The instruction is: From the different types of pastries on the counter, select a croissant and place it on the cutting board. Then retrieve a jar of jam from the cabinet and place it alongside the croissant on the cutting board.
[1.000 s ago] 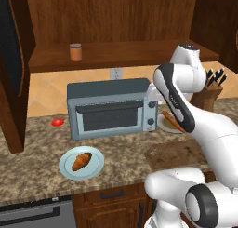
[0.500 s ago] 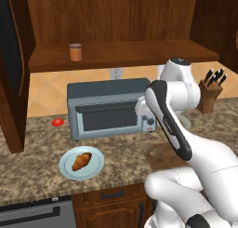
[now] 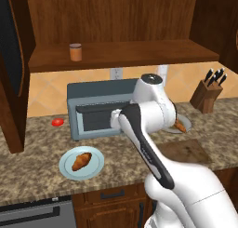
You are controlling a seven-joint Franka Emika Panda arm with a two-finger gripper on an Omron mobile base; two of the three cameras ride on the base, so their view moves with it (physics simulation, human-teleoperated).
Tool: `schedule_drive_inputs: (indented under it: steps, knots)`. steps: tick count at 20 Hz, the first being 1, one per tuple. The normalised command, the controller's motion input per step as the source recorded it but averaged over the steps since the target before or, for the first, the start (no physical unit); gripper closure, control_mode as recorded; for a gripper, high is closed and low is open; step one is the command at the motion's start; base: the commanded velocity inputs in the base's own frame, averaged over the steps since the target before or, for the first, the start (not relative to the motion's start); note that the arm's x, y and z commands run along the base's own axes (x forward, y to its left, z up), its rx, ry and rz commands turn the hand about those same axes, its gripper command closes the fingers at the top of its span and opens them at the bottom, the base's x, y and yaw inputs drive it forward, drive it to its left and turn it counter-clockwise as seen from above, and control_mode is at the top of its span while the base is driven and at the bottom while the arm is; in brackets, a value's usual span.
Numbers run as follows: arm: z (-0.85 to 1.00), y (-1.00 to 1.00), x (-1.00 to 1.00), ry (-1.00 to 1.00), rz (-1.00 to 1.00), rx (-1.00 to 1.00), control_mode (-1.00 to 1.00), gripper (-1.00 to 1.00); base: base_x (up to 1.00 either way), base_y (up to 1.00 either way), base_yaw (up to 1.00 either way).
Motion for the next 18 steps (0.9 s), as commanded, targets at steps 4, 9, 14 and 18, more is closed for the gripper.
schedule_drive_inputs:
  steps: [4,9,14,18]
  knots:
    - [-0.10,0.79,0.00,0.00,-0.10,0.00,-1.00,-1.00,0.00,0.00,0.00]
    - [-0.09,0.86,0.00,0.00,-0.07,0.00,-1.00,-1.00,0.00,0.00,0.00]
    - [-0.01,0.82,0.03,0.00,-0.06,0.01,-1.00,-1.00,0.00,0.00,0.00]
    - [-0.03,0.70,0.21,0.00,-0.03,0.06,-1.00,-1.00,0.00,0.00,0.00]
